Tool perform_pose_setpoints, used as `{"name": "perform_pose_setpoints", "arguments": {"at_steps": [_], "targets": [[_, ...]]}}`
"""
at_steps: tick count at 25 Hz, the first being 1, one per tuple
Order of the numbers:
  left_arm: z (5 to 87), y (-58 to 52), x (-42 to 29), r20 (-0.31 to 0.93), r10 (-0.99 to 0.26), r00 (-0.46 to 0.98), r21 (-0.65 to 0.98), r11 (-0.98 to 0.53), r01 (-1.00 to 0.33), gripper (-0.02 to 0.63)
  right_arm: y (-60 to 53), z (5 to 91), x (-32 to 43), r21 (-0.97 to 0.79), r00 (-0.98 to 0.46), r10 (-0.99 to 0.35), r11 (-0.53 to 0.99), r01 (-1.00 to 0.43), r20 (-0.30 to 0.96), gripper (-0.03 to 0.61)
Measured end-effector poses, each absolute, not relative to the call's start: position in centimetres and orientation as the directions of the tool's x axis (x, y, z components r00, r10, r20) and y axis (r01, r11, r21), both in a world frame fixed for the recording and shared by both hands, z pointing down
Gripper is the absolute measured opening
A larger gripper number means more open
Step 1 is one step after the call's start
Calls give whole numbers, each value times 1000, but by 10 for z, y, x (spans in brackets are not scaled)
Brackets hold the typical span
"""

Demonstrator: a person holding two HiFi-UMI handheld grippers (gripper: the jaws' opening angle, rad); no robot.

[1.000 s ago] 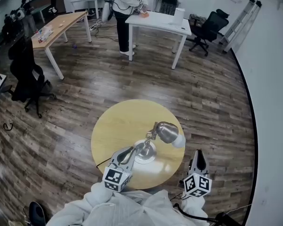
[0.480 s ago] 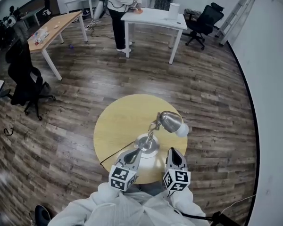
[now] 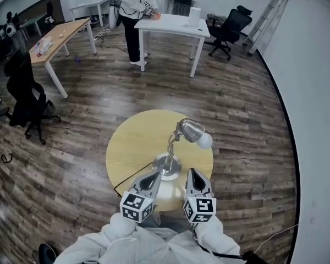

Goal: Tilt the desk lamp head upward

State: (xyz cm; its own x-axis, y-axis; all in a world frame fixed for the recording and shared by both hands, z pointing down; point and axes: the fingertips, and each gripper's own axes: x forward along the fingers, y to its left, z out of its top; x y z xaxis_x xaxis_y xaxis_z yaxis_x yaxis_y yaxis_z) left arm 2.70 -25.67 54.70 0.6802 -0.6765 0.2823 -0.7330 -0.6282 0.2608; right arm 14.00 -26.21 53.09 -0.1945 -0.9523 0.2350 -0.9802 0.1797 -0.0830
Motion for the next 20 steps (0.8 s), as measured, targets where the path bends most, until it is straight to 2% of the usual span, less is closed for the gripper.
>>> {"name": "perform_pose_setpoints", "arguments": {"at_steps": [7, 14, 20], "targets": [[552, -200, 27, 303, -700, 647, 281, -583, -762, 2, -187, 537, 166, -104, -168, -951, 145, -984, 260, 12], [566, -85, 41, 344, -689, 638, 299, -563, -770, 2, -86, 561, 180, -145, -161, -935, 120, -982, 316, 12], [541, -41, 38, 286, -737, 612, 257, -557, -790, 2, -41, 553, 171, -151, -186, -935, 146, -978, 301, 12]]}}
